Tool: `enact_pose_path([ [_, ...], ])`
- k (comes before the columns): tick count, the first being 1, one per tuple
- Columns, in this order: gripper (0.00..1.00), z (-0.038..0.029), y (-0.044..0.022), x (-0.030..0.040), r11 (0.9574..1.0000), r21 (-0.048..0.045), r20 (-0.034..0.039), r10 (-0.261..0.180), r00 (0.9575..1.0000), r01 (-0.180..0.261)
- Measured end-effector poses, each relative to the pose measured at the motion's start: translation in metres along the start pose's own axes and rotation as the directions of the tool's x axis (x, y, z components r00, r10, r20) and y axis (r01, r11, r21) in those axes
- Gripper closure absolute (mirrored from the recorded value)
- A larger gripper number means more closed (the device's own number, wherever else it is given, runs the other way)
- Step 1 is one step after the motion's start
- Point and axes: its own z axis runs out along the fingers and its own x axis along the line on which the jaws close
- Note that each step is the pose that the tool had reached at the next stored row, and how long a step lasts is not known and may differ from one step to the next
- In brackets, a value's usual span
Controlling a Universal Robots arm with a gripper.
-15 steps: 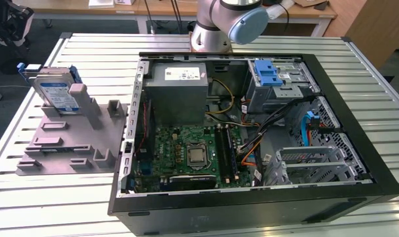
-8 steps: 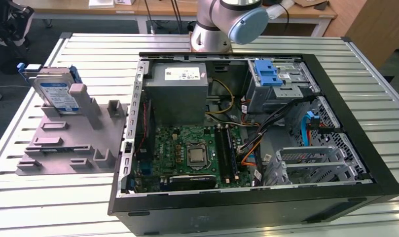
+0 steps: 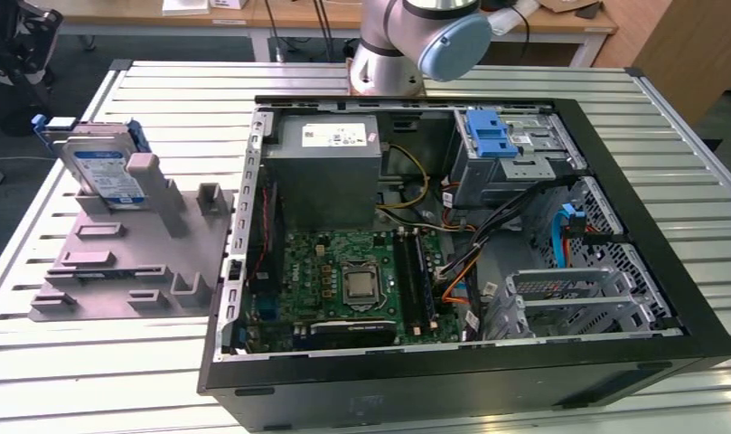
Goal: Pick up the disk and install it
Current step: 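Pick up the disk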
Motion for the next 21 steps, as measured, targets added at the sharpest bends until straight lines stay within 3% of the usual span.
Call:
enact_pose_path([
  [8, 0.89, 0.0000, 0.0000, 0.0001, 0.9966, -0.0005, -0.0031, -0.083, 0.9966, 0.083],
  [21, 0.89, 0.0000, 0.0000, 0.0001, 0.9840, -0.0017, -0.0066, -0.178, 0.9840, 0.178],
])
